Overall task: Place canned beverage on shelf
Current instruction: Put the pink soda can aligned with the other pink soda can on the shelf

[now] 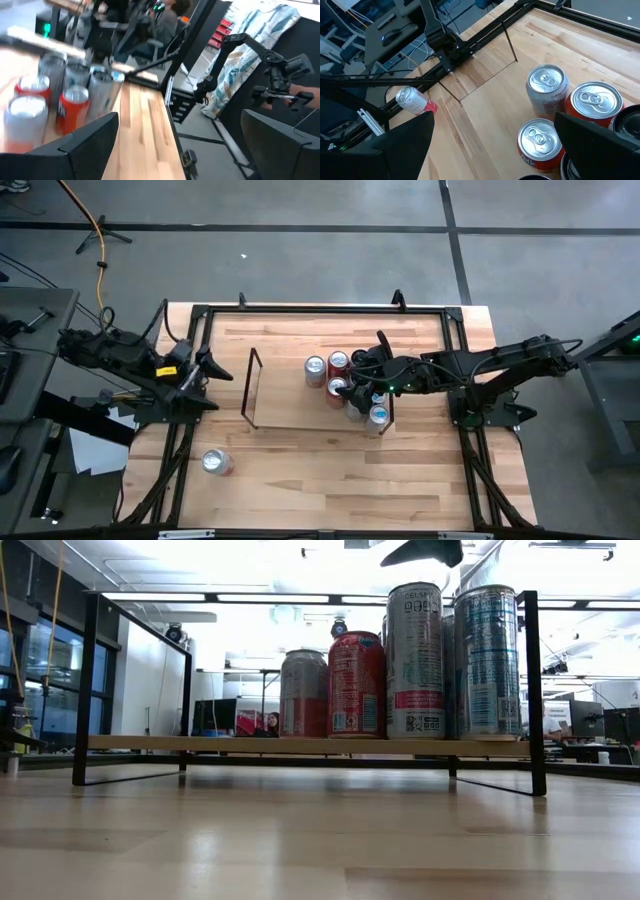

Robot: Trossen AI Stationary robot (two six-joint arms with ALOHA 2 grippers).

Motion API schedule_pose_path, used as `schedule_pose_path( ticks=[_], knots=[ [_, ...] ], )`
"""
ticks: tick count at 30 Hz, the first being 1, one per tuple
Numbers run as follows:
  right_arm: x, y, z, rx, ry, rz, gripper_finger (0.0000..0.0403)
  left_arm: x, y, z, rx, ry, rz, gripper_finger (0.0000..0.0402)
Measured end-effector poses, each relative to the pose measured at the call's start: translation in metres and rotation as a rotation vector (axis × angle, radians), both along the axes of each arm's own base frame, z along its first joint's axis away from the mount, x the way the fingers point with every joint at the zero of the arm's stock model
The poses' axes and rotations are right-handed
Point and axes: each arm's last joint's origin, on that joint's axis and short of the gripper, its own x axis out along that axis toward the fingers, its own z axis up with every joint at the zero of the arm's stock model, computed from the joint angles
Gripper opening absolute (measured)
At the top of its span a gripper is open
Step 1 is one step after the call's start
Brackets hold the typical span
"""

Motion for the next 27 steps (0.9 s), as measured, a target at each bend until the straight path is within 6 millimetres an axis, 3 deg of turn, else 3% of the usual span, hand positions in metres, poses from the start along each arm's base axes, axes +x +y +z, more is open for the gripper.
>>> schedule_pose_path(
  ticks=[6,12,20,24,27],
  knots=[
    [0.0,0.0,-0.001,0.007,0.007,-0.005,0.0399,-0.002,0.001,-0.012,-0.121,0.163,0.035,0.0376],
    [-0.002,0.0,-0.003,-0.035,0.039,0.014,0.0399,0.014,-0.009,-0.021,-0.224,0.341,-0.016,0.0376],
    [-0.004,-0.001,-0.006,-0.08,0.085,0.032,0.0399,0.035,-0.036,-0.02,-0.234,0.672,-0.11,0.0376],
    [-0.005,-0.001,-0.007,-0.086,0.106,0.033,0.0399,0.035,-0.052,-0.018,-0.247,0.75,-0.113,0.0376],
    [-0.006,-0.001,-0.009,-0.089,0.12,0.033,0.0399,0.028,-0.061,-0.027,-0.233,0.882,-0.041,0.0376]
  ],
)
